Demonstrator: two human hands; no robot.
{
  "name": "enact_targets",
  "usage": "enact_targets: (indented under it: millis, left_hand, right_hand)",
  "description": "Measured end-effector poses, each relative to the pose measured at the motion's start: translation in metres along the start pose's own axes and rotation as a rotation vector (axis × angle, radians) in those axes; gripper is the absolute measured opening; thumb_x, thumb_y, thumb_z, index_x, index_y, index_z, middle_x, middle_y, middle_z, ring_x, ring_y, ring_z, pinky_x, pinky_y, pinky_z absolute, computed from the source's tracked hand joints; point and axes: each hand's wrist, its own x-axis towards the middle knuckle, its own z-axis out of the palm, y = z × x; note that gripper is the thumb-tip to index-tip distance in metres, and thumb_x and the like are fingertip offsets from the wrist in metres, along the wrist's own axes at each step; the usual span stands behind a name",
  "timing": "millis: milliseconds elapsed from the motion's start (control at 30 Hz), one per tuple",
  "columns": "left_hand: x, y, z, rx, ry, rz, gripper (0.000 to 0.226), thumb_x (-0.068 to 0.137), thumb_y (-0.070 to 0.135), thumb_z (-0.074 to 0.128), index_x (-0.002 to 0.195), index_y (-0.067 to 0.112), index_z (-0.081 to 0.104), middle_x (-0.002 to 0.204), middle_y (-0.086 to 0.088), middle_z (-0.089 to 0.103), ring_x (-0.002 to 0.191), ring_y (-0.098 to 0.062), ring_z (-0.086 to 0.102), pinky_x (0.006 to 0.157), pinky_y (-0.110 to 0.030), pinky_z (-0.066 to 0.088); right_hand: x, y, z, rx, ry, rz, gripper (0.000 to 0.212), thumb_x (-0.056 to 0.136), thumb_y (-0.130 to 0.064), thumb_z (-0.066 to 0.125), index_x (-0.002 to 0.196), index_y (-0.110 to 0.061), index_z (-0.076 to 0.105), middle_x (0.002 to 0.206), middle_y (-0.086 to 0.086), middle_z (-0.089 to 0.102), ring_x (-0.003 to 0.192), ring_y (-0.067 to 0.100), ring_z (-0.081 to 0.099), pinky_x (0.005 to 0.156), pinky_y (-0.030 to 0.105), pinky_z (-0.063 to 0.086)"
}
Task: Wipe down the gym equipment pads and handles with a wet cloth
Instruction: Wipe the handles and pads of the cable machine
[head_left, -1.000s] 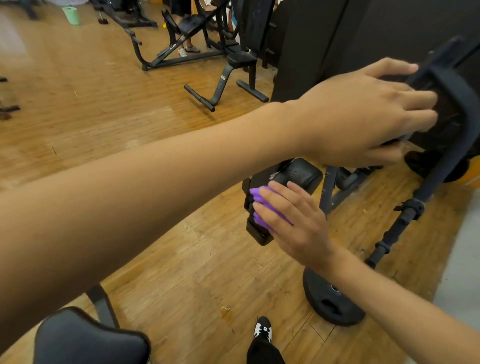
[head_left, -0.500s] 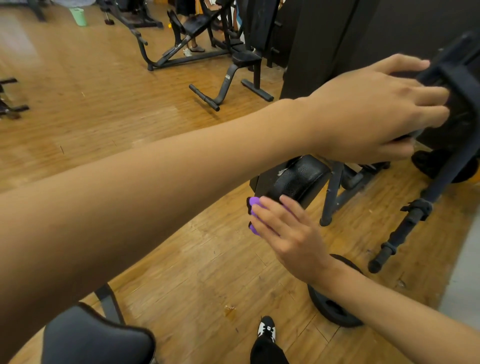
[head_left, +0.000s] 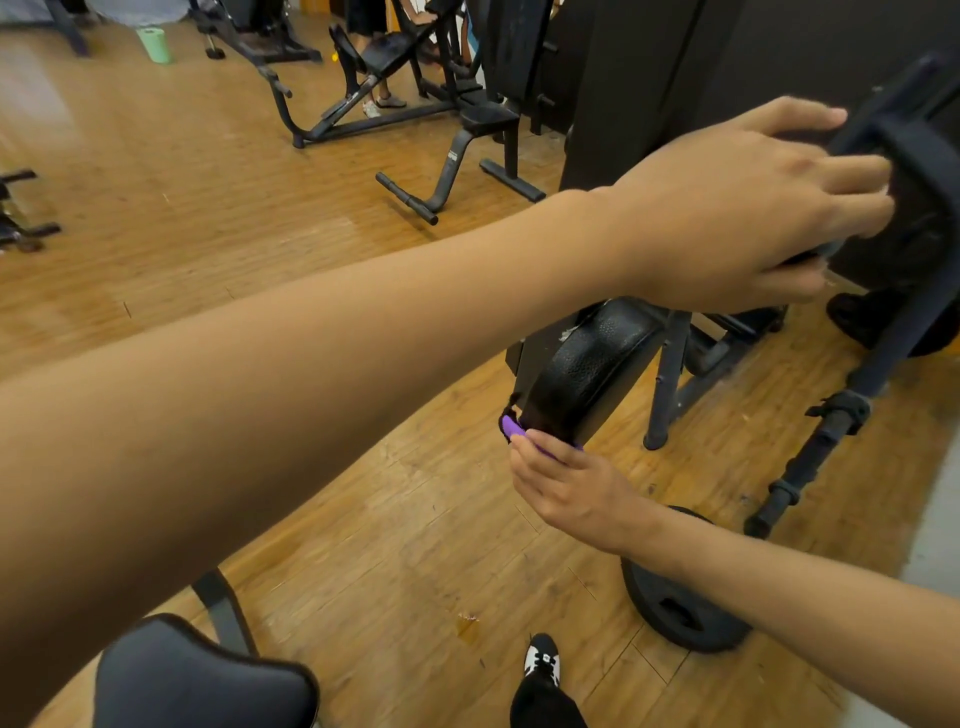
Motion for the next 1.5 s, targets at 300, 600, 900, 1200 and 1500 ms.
enact_targets:
  millis: [300, 600, 900, 1200, 1500]
  left_hand:
    - [0.011, -0.005, 0.006, -0.034, 0.024, -0.039, 0.052, 0.102, 0.041, 0.027, 0.141, 0.021, 0.054, 0.144, 0.001, 0.055, 0.124, -0.018, 0.062, 0.127, -0.041, 0.014]
    - [0.007, -0.005, 0.006, -0.036, 0.047, -0.036, 0.052, 0.101, 0.041, 0.027, 0.141, 0.022, 0.055, 0.144, 0.002, 0.055, 0.119, -0.017, 0.064, 0.126, -0.04, 0.017]
    - [0.002, 0.0, 0.007, -0.045, 0.094, -0.033, 0.052, 0.1, 0.038, 0.028, 0.137, 0.018, 0.059, 0.14, -0.001, 0.06, 0.116, -0.02, 0.066, 0.126, -0.042, 0.018]
    - [0.007, 0.002, 0.006, -0.023, 0.108, -0.039, 0.051, 0.1, 0.038, 0.03, 0.136, 0.019, 0.06, 0.14, -0.001, 0.06, 0.114, -0.019, 0.068, 0.126, -0.043, 0.018]
    - [-0.004, 0.006, 0.005, -0.07, 0.176, -0.024, 0.047, 0.099, 0.035, 0.036, 0.13, 0.014, 0.065, 0.134, -0.005, 0.065, 0.106, -0.024, 0.07, 0.123, -0.045, 0.025]
  right_hand:
    - [0.007, 0.016, 0.0, 0.039, 0.028, 0.059, 0.025, 0.094, -0.006, 0.065, 0.119, -0.004, 0.068, 0.129, 0.016, 0.065, 0.132, 0.034, 0.054, 0.127, 0.049, 0.019]
    - [0.022, 0.029, -0.031, 0.276, 0.377, 0.265, 0.016, 0.095, 0.001, 0.06, 0.093, -0.007, 0.075, 0.102, 0.01, 0.07, 0.101, 0.028, 0.066, 0.121, 0.046, 0.034]
    - [0.006, 0.057, -0.033, 0.287, 0.466, 0.175, 0.022, 0.104, -0.013, 0.052, 0.109, -0.01, 0.073, 0.123, 0.013, 0.069, 0.124, 0.031, 0.062, 0.118, 0.051, 0.037]
    - [0.023, 0.058, -0.058, 0.85, 0.836, 1.27, 0.026, 0.091, -0.01, 0.066, 0.117, -0.007, 0.071, 0.123, 0.011, 0.051, 0.112, 0.026, 0.052, 0.095, 0.039, 0.052]
    - [0.015, 0.049, -0.043, 0.605, 0.736, 0.768, 0.045, 0.09, -0.03, 0.076, 0.126, -0.005, 0.069, 0.14, 0.014, 0.054, 0.131, 0.035, 0.051, 0.109, 0.051, 0.044]
